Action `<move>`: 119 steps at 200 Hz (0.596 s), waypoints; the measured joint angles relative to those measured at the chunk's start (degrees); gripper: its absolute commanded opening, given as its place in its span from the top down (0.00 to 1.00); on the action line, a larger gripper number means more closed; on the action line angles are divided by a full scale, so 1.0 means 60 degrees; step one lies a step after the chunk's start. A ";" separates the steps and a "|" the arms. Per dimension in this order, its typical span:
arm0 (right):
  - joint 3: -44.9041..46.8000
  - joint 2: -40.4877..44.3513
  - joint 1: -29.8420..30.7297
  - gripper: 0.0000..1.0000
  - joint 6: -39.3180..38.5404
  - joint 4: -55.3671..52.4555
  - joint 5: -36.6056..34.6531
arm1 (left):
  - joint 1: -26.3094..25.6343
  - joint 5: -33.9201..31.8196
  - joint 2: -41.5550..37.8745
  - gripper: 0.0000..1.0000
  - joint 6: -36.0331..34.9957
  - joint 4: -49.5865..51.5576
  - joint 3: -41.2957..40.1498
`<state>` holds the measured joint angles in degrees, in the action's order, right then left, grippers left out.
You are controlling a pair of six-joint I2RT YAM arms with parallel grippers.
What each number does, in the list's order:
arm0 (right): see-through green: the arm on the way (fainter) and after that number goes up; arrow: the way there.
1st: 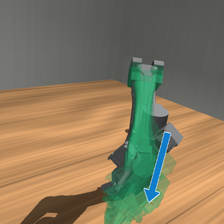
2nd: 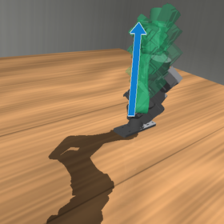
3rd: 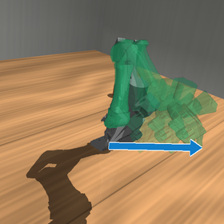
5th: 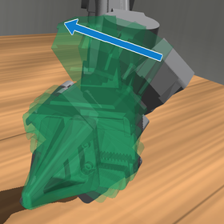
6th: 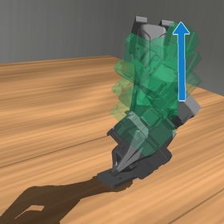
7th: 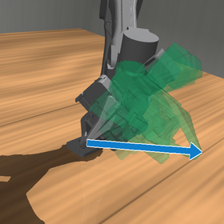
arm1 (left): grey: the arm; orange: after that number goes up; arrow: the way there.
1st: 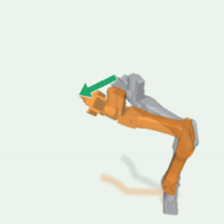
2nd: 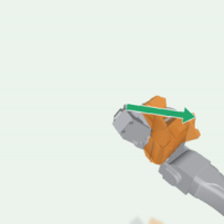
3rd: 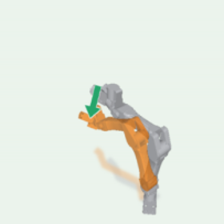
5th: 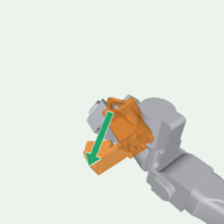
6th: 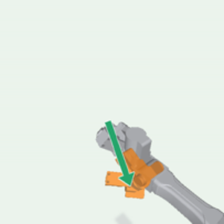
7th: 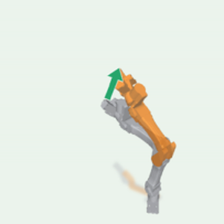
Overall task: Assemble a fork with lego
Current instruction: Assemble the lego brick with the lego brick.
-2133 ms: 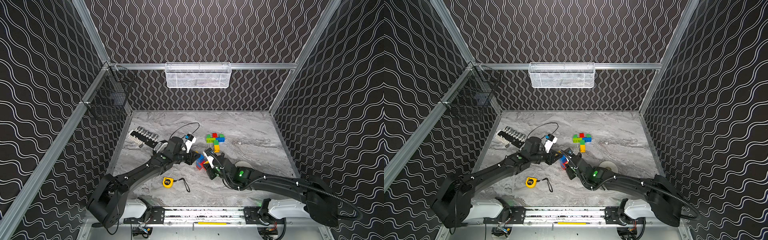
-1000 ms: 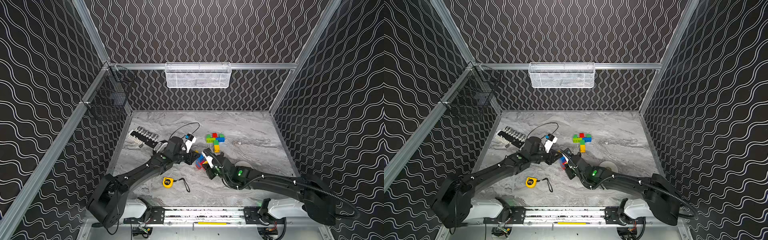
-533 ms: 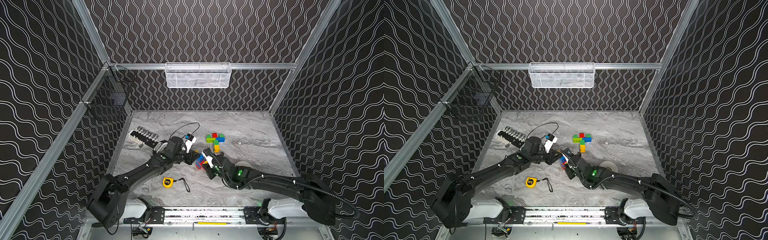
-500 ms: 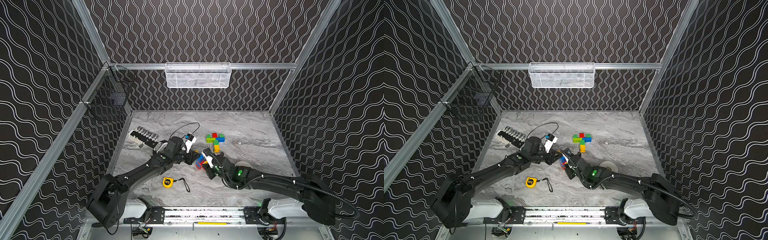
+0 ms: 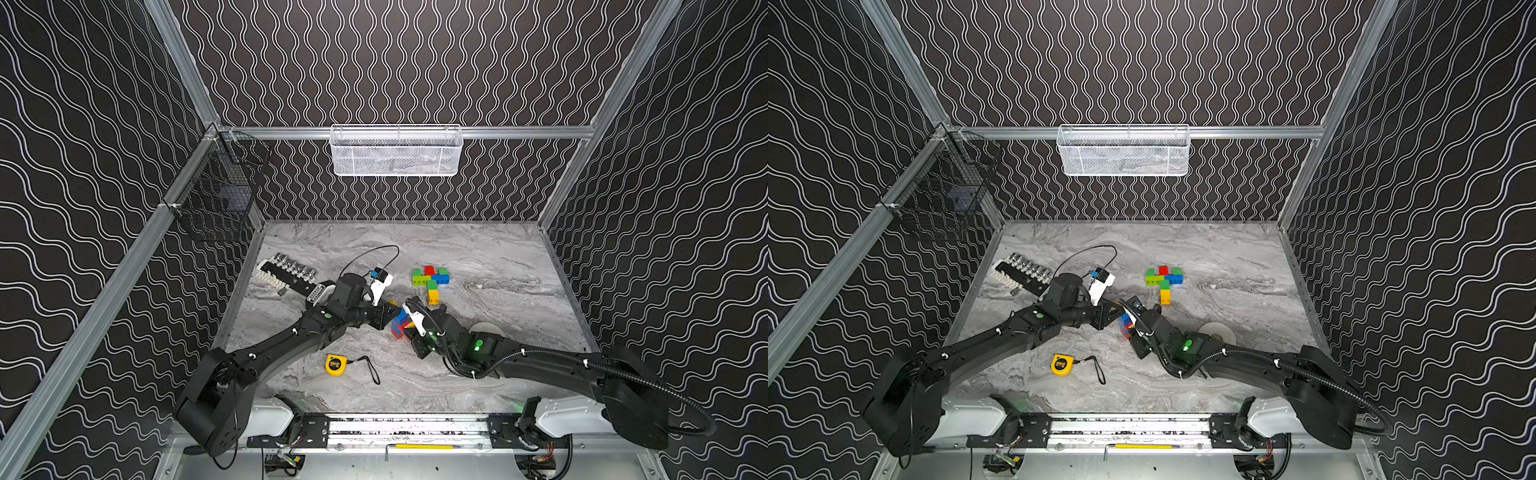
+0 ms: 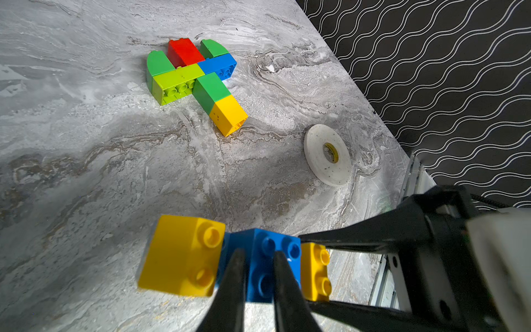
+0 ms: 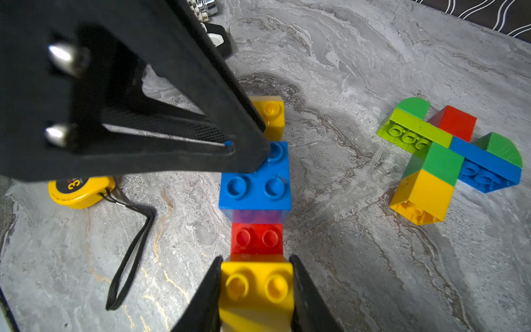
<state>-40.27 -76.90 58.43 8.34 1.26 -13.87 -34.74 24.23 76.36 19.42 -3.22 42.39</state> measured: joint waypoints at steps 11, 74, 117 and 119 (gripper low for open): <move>0.0000 -0.0015 0.0000 1.00 0.0000 0.0025 0.0000 | 0.0000 -0.0004 0.0000 0.82 -0.0007 0.0000 0.0000; 0.0040 -0.0058 0.0000 1.00 0.0029 0.0127 0.0000 | 0.0004 -0.0029 0.0000 0.82 -0.0011 -0.0011 0.0000; 0.0076 -0.0124 0.0000 1.00 0.0033 0.0204 0.0000 | 0.0004 -0.0066 0.0000 0.82 -0.0011 -0.0015 0.0000; 0.0076 -0.0131 0.0000 1.00 0.0033 0.0219 0.0000 | 0.0004 -0.0073 0.0000 0.82 -0.0011 -0.0015 0.0000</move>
<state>-39.81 -77.69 58.43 8.54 2.57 -13.87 -34.72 23.79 76.36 19.35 -3.31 42.39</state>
